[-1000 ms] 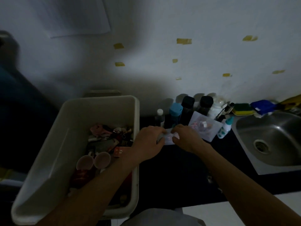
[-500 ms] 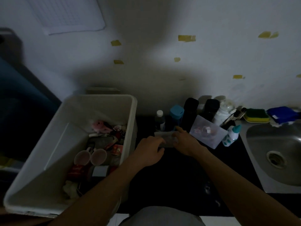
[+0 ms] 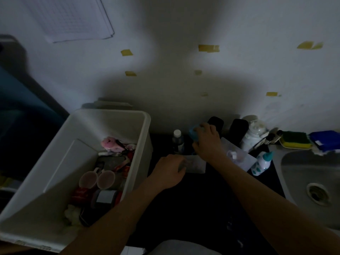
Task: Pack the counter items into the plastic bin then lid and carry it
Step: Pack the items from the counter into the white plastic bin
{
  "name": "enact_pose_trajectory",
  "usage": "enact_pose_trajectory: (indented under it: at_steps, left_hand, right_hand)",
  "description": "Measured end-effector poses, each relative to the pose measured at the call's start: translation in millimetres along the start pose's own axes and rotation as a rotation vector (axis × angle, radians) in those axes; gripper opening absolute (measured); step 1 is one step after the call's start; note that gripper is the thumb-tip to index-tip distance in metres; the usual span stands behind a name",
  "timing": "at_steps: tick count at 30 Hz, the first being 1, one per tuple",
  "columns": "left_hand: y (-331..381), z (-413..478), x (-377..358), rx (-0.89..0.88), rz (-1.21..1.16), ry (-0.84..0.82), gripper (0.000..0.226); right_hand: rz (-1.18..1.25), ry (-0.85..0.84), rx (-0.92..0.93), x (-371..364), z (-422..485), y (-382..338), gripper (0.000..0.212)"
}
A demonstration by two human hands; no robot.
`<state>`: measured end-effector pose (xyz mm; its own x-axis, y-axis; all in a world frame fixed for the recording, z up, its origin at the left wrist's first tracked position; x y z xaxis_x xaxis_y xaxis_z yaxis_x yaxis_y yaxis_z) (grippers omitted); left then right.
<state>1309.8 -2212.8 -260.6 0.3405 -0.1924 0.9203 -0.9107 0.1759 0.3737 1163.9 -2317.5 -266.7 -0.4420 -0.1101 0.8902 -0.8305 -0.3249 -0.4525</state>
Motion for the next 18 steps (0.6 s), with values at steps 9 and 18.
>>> enact_pose_trajectory:
  at_steps: [9,18]
  left_hand:
    - [-2,0,0,0.061,-0.046,0.038,0.023]
    - [-8,2,17,0.062,-0.121,0.204,0.022]
  right_hand:
    - [-0.021,-0.025,-0.027,-17,17,7,0.047]
    - [0.191,0.142,0.001,-2,2,-13,0.043]
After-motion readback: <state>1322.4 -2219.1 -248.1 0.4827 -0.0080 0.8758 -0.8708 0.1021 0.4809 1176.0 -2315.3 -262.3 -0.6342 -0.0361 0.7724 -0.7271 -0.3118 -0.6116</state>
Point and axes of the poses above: each hand's wrist, its own z-axis towards the middle knuckle, its own x-axis out of the back of the hand, y = z × x, the point moved 3 cm from there along z, towards the middle knuckle, and after that the axes turned 9 degrees about z, right-handed, at the moved point
